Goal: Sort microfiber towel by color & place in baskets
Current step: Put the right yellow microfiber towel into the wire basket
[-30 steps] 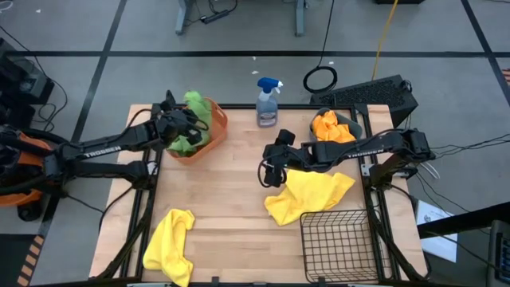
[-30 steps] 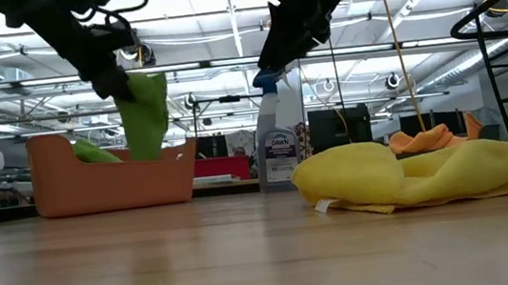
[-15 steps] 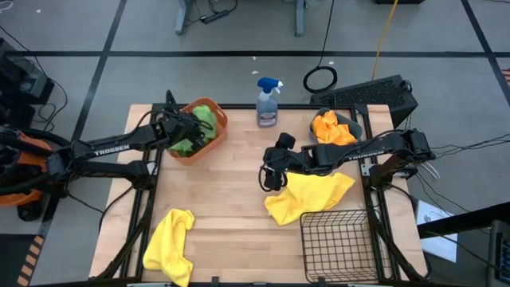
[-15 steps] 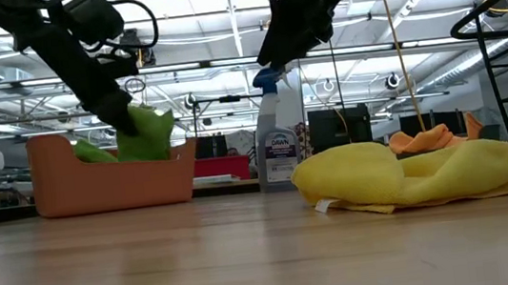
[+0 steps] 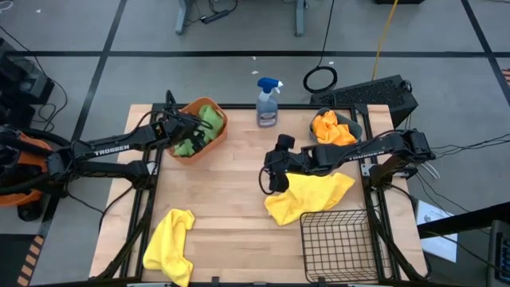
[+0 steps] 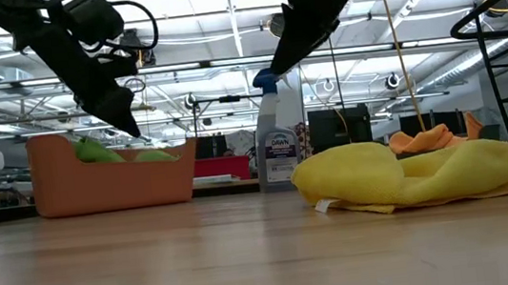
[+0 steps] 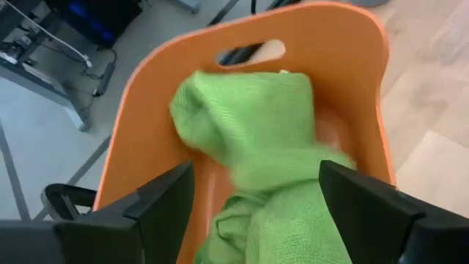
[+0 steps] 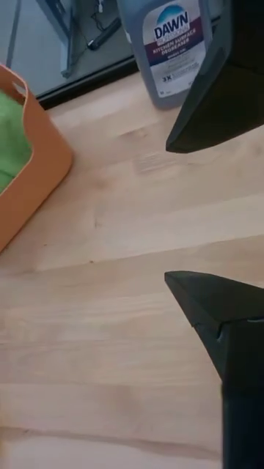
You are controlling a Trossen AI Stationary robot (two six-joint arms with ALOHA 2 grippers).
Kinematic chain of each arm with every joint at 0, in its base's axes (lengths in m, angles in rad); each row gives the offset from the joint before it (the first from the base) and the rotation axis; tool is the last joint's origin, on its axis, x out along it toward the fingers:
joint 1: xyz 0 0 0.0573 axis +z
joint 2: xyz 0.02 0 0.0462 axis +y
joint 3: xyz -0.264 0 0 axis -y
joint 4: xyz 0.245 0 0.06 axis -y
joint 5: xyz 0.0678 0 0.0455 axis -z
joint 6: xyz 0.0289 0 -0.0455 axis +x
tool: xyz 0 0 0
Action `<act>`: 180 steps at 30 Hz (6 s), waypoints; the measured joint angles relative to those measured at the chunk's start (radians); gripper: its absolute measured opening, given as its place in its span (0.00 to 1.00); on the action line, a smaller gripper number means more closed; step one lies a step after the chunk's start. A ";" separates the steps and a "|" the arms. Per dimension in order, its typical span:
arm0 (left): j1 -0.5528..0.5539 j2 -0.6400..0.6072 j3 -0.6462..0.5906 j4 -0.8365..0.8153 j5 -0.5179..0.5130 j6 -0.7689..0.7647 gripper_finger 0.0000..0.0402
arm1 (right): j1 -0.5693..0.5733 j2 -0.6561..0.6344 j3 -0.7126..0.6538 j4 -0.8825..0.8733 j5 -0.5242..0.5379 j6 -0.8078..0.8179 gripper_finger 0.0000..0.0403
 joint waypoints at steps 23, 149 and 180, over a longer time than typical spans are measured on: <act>-0.028 -0.008 0.020 -0.191 0.040 -0.052 0.74 | -0.126 0.026 -0.001 -0.115 0.000 0.026 0.67; -0.442 -0.020 0.020 0.046 0.108 -0.024 0.74 | 0.139 0.473 0.501 -0.469 -0.212 0.520 0.01; -0.558 0.015 0.020 0.484 0.420 0.081 0.74 | 0.359 0.468 0.838 -0.925 0.006 0.708 0.01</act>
